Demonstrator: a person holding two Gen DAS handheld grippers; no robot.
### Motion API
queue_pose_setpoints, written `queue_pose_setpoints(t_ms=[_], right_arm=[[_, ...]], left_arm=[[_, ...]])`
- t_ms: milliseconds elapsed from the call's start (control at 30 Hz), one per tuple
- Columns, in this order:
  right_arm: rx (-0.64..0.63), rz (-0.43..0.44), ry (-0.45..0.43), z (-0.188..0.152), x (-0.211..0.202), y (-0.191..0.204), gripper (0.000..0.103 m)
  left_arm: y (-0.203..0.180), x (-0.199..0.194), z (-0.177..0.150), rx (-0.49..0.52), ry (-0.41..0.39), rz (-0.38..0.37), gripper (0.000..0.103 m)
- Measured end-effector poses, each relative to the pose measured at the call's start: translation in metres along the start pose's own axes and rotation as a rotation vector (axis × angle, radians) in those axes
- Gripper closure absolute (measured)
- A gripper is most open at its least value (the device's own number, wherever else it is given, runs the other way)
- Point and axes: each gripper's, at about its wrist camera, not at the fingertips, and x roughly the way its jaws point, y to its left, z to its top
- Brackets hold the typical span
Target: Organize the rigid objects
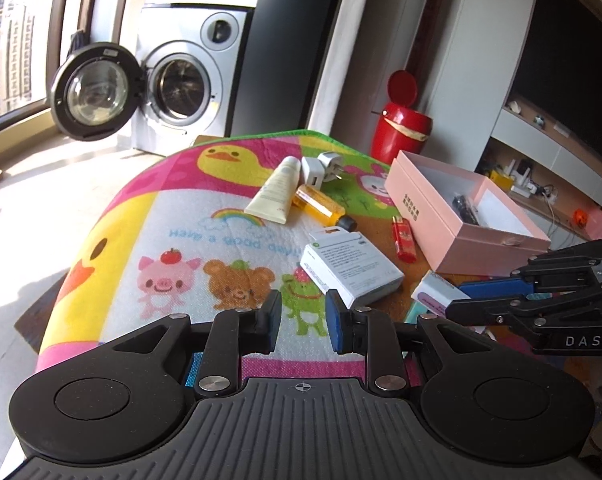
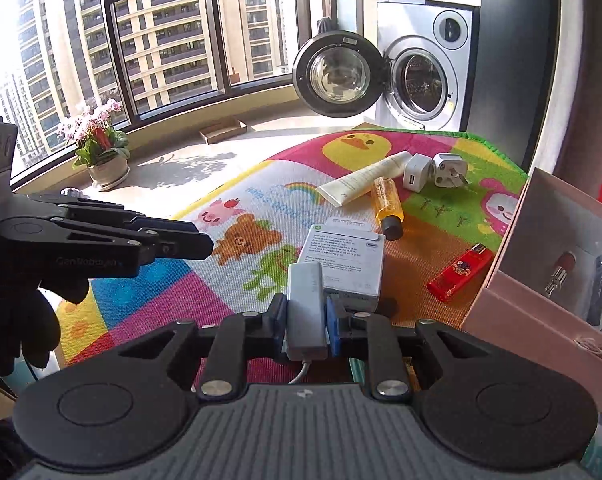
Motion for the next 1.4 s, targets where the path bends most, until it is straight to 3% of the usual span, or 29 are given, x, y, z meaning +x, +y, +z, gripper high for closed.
queue_pose_setpoints(t_ms=[100,167,300,333,367,433,667,967,1033,1200,1400], right_arm=[[0.057,-0.100,0.010,-0.028,-0.029,-0.024,0.083],[0.107,-0.211,0.021,-0.046,-0.039,-0.045,0.083],[0.221,-0.393,0.032,-0.075,-0.045,-0.085,0.082],[0.246,-0.408,0.031,-0.080,-0.046,-0.091,0.077],[0.276,-0.410,0.026,-0.087,-0.046,-0.096,0.067],[0.324,-0.401,0.008,-0.095,-0.047,-0.102,0.056],[0.374,-0.357,-0.072,-0.111,-0.045,-0.104,0.039],[0.373,-0.350,-0.101,-0.112,-0.043,-0.101,0.034],[0.381,-0.345,-0.106,-0.112,-0.044,-0.101,0.034],[0.384,-0.345,-0.109,-0.112,-0.043,-0.100,0.034],[0.382,-0.346,-0.109,-0.112,-0.044,-0.100,0.034]], left_arm=[[-0.023,0.009,-0.003,0.085,0.015,-0.075,0.076],[-0.044,0.017,-0.005,0.170,0.031,-0.105,0.076],[-0.078,0.042,-0.007,0.301,0.074,-0.105,0.076],[-0.083,0.047,-0.007,0.318,0.088,-0.096,0.076],[-0.089,0.054,-0.008,0.337,0.105,-0.086,0.076],[-0.094,0.062,-0.009,0.360,0.133,-0.072,0.076],[-0.108,0.070,-0.023,0.434,0.209,-0.134,0.071],[-0.129,0.072,-0.027,0.522,0.222,-0.172,0.083],[-0.127,0.072,-0.026,0.525,0.235,-0.202,0.084],[-0.111,0.074,-0.018,0.425,0.291,-0.261,0.082],[-0.113,0.061,-0.022,0.500,0.327,-0.276,0.079]])
